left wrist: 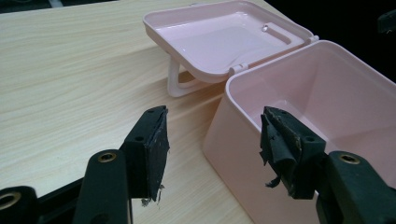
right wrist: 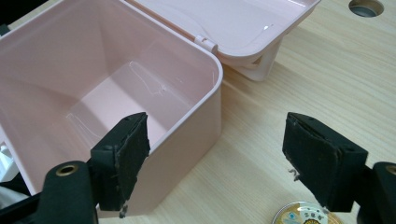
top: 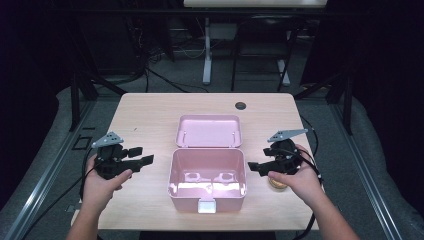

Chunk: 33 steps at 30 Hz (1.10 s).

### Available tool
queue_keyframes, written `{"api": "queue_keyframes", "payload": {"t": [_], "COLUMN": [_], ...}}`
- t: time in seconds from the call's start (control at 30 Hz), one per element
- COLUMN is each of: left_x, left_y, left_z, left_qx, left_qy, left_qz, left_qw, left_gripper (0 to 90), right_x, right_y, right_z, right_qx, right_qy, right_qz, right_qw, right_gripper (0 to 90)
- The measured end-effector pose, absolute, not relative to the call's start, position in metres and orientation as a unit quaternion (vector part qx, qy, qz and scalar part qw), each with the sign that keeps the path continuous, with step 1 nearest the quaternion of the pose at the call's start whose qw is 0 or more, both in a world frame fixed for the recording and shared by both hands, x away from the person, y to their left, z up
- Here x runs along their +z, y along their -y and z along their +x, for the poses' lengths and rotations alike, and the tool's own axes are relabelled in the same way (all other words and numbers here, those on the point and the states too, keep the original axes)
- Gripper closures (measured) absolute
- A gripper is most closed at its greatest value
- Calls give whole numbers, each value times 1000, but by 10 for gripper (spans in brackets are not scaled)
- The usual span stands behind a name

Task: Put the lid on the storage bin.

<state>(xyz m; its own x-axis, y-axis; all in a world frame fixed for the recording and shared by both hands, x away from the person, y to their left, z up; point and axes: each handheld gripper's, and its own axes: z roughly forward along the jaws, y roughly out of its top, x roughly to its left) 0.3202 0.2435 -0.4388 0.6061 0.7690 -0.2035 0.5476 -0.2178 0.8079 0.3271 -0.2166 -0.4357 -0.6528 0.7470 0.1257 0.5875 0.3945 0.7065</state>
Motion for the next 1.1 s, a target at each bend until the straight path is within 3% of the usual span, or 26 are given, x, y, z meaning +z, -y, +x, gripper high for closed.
{"api": "queue_keyframes", "payload": {"t": [1.1], "left_x": [-437], "left_y": [-251], "left_z": [319], "left_qx": [120], "left_qy": [-429], "left_qz": [770], "left_qw": [457], "left_gripper": [405], "right_x": [-424], "right_y": [234], "right_z": [366], "right_qx": [217], "right_qy": [-864], "right_qz": [440], "right_qw": [115], "right_gripper": [265]}}
